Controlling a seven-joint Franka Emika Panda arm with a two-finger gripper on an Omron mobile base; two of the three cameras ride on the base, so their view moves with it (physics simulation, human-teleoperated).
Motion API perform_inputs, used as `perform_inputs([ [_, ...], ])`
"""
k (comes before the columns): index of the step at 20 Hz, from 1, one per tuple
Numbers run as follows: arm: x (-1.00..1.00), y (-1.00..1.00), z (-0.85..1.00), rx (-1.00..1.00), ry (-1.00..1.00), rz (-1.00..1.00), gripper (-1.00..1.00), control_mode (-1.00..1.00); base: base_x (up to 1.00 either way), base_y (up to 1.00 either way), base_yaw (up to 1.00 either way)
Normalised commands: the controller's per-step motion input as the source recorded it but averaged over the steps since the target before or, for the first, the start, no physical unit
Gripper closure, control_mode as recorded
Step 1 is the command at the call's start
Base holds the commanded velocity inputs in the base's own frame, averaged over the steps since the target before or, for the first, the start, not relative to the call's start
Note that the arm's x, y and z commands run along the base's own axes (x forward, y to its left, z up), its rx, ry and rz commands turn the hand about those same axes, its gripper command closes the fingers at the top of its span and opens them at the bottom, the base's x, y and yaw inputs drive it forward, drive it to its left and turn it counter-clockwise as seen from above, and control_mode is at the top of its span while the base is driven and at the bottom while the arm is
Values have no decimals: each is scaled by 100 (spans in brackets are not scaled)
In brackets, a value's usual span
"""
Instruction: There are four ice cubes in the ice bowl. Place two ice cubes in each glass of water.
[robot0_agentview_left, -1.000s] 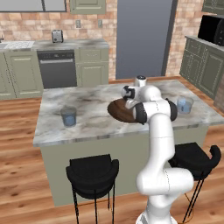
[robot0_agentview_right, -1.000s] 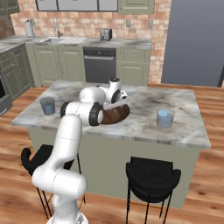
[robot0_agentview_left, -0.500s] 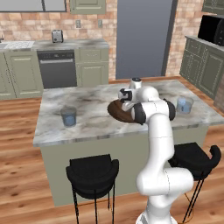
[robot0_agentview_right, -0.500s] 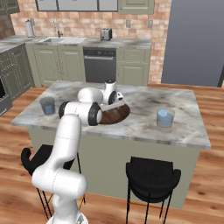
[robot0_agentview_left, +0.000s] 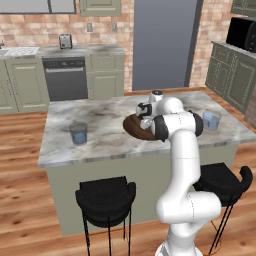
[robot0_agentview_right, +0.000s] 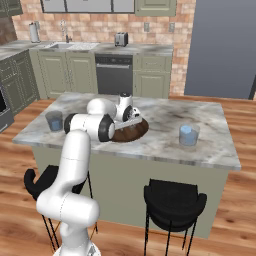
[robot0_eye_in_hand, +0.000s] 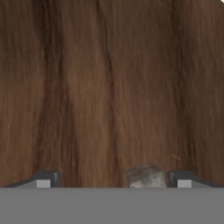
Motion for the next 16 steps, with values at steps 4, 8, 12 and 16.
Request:
perform_inputs([
  [4,0,-20,-1,0,0,4,-100,-100,0,0,0],
  [8,0,-33,-7,0,0,5,-100,-100,0,0,0],
  [12,0,-6,0,0,0,1,-100,-100,0,0,0],
  [16,0,-4,0,0,0,0,-100,-100,0,0,0],
])
